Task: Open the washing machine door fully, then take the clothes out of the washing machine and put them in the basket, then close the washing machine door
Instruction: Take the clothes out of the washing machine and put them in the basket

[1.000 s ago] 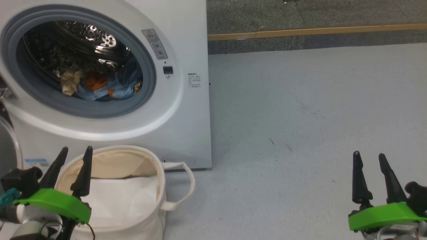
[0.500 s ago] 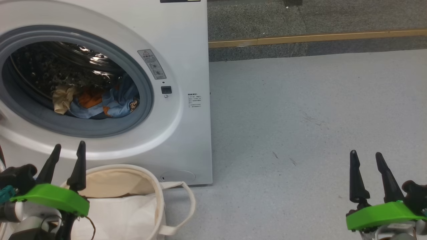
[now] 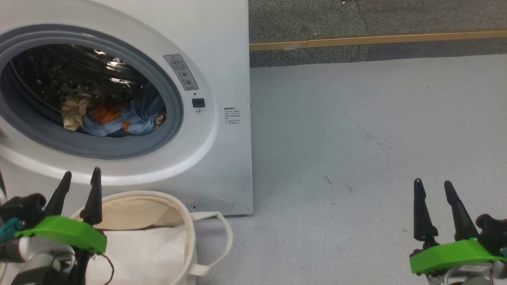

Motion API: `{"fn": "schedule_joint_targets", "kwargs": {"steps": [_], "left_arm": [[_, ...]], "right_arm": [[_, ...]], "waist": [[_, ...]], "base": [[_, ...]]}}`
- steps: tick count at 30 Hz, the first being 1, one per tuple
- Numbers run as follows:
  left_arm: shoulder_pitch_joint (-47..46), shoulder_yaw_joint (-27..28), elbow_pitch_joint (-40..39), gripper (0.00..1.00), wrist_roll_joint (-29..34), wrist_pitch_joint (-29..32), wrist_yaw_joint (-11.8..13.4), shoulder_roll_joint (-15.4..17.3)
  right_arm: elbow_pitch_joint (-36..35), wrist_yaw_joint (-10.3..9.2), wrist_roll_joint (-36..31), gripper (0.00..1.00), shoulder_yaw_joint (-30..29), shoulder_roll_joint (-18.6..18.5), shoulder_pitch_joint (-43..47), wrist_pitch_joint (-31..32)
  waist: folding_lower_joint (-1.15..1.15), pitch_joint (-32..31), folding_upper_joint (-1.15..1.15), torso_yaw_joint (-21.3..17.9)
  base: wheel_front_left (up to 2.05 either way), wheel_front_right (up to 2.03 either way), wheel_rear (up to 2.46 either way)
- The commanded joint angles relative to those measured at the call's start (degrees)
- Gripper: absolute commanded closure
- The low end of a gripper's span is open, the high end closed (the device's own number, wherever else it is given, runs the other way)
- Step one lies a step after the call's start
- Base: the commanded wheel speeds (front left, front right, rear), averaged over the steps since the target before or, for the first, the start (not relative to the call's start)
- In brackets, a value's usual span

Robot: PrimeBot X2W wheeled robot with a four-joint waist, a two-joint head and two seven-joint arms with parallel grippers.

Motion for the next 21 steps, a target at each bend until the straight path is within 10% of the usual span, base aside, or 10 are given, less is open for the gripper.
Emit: {"fn": "schedule_joint_targets", "kwargs": {"steps": [1,21], "left_arm": [[-4.3,2.1,-0.8,0.00,0.2,-0.5,-0.1,1.4],[-31.1,-1.8,20.5,0.00,-6.2,15.6,-3.7,-3.3]], "right_arm": [[-1.9,0.33,0.2,0.00,0.9,-1.3,-2.0,-0.7],[-4.1,0.33,0.3,0.00,0.5,-3.5,-6.0,-0.7]], "waist": [[0.00,0.2,0.00,0.1],[0.00,11.2,0.00,-3.4]], "base": [[0.00,0.00,0.00],[0.00,0.00,0.00]]}}
